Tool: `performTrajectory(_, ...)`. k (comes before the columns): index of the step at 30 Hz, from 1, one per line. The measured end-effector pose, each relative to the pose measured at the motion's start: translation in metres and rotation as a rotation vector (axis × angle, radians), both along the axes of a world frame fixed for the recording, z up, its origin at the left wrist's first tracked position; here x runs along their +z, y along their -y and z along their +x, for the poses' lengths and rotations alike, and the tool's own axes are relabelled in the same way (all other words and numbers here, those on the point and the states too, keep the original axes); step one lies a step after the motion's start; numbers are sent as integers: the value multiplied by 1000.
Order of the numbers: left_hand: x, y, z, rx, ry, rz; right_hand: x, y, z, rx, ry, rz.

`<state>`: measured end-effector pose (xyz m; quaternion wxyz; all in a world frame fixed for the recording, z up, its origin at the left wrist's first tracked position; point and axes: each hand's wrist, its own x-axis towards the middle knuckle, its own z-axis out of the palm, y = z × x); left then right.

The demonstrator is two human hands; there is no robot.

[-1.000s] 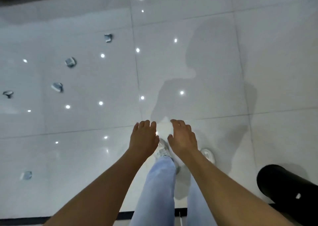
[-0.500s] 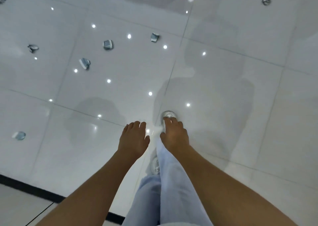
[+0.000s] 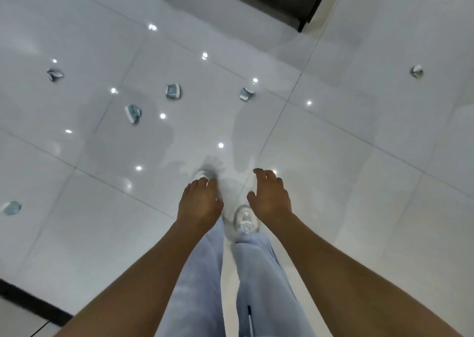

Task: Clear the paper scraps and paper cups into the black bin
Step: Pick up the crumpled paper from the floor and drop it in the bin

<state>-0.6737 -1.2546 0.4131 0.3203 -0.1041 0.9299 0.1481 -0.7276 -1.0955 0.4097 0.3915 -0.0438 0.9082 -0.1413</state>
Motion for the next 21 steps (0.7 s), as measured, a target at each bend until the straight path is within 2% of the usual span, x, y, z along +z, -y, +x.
performTrajectory(8, -20, 60, -98, -30, 27, 19, -18, 61, -98, -70, 45, 32)
performTrajectory(13, -39, 112, -176, 22, 57, 53, -38, 106, -170, -66, 33, 17)
performTrajectory(21, -120, 129, -275, 51, 101, 103, -121, 119, -268, -92, 10, 29)
